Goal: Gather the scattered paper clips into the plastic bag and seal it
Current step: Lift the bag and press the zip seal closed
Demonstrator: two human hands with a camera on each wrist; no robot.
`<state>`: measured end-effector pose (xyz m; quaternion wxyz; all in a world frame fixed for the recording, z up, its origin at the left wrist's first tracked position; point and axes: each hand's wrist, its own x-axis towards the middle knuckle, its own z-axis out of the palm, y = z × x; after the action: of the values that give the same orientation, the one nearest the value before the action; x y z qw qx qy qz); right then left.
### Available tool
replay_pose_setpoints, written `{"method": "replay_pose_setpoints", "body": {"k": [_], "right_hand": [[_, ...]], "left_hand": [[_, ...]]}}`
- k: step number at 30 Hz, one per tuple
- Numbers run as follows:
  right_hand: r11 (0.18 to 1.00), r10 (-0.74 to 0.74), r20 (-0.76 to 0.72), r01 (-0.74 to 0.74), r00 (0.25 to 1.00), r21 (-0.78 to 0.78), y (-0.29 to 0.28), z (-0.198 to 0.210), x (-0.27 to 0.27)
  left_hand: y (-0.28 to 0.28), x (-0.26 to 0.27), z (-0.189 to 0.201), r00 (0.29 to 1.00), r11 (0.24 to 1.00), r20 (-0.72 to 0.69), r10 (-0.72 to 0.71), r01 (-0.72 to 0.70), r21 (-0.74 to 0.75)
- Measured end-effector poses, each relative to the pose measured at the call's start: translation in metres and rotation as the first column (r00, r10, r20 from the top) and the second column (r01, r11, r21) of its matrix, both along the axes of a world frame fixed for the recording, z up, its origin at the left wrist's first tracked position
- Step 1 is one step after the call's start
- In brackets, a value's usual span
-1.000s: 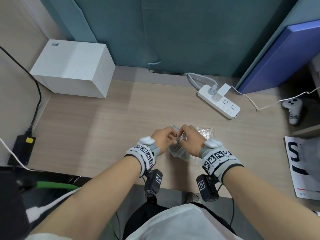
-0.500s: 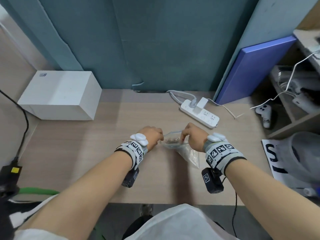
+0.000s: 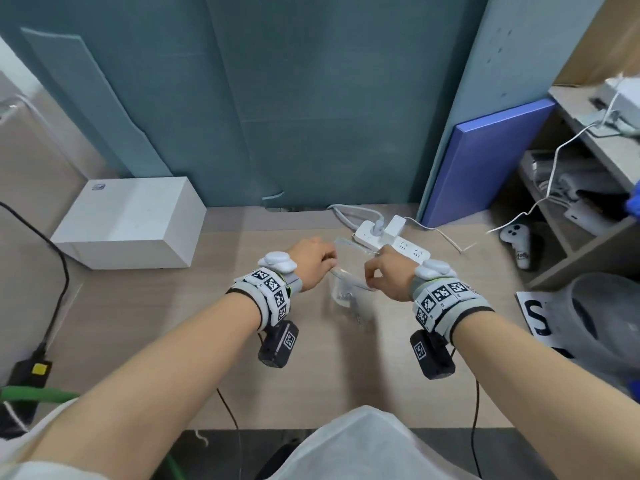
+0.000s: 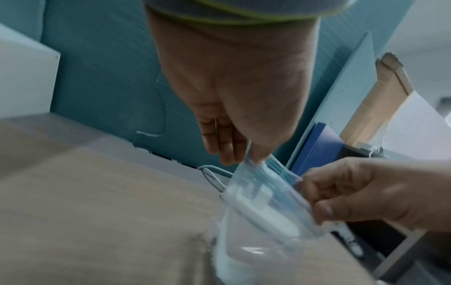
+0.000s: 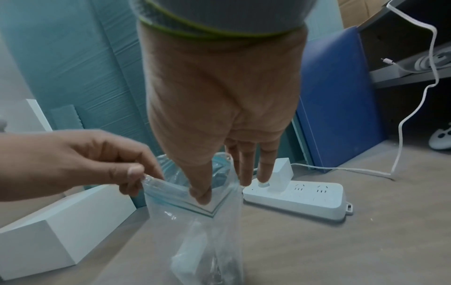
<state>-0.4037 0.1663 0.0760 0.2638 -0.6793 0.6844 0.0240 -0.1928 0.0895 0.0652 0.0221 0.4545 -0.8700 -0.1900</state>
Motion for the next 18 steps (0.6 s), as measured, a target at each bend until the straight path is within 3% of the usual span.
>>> {"method": "replay_pose_setpoints", "body": {"k": [6,11,13,18], "right_hand": [[0.995,0.100,-0.035,-0.100,0.994,0.006,-0.005,0.009,-0.013],[0.998,0.014,0.006,-0.014,1.000,-0.063,-0.008,0.028,-0.016],[0.997,-0.009,0.071,0.014,0.997,-0.081,-0.010,0.033,-0.022],[0.988,0.035,0.076,-0.023,0.996,-0.154,-0.007,0.040,-0.022]], "left_hand": [[-0.011,0.028,-0.002,0.984,0.999,0.178,-0.026,0.033,-0.036],[-0.020,0.034,0.018,0.997,0.987,0.075,-0.024,0.012,0.157],[-0.022,0.035,0.023,0.999,0.983,-0.015,0.052,-0.048,0.175],[-0.017,0.038,0.032,0.962,0.974,-0.224,0.157,-0.113,0.197]]}}
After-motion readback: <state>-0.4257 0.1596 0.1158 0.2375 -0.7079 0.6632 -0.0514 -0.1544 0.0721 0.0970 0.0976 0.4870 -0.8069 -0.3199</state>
